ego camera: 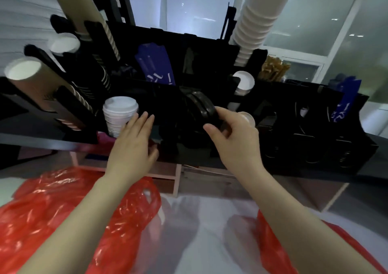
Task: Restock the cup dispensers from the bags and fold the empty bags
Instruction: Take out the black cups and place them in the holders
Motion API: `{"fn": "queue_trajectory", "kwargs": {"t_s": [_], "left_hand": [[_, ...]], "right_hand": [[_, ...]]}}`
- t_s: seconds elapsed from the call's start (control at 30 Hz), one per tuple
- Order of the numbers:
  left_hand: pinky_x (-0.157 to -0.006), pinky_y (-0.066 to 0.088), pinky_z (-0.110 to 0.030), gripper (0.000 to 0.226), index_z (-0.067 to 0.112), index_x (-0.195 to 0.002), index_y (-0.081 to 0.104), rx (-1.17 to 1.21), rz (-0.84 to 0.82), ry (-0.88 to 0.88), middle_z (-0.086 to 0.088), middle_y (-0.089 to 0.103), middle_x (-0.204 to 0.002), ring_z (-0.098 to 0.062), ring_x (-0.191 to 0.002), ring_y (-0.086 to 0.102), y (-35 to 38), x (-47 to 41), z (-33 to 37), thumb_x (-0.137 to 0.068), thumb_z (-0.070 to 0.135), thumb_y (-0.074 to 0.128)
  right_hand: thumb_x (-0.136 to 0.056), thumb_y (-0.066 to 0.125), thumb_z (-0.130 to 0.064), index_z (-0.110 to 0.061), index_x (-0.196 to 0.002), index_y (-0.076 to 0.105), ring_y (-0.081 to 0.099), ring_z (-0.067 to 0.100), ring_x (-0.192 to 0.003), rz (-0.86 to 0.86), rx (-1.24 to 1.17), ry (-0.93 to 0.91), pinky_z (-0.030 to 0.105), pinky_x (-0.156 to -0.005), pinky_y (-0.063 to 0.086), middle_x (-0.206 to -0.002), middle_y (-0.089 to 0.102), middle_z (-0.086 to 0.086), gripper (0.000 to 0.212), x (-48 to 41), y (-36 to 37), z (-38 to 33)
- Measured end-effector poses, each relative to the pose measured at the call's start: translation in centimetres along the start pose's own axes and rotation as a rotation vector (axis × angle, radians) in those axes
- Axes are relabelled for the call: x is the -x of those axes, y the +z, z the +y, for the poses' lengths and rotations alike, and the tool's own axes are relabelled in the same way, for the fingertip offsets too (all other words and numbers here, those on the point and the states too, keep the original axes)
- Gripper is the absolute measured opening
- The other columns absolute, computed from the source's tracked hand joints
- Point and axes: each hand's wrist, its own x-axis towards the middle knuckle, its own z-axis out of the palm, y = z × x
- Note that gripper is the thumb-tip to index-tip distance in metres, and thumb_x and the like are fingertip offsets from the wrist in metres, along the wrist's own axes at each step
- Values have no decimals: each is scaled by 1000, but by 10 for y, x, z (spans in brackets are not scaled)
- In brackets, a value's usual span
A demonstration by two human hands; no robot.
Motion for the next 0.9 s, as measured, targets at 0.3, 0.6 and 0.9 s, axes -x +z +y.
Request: {"fn": "queue_trajectory", "kwargs": {"t_s": [0.3,0.6,0.9], "left_hand": [[-118,4,-41,81,10,-151,14,-28,-196,41,-6,15,-158,-23,-146,4,22,-10,-31,-86,27,59],[-119,8,-42,76,13,-151,16,62,-173,88,-3,17,-158,-19,-146,6,22,-7,-42,-87,22,56],[-117,17,-43,75,11,-150,20,92,-162,107,-5,22,-156,-21,-146,9,24,-6,-45,-86,19,58]], "right_hand": [[-97,53,-15,-13,-141,39,63,39,-95,-184,699,121,44,-72,52,-140,44,6,46,-17,70,10],[-89,43,3,-7,-114,50,66,31,-84,-320,1012,115,34,-54,37,-115,53,11,27,-20,109,22],[-89,47,-6,-9,-141,36,66,33,-89,-404,988,102,34,-57,44,-130,49,8,53,-10,108,43]]}}
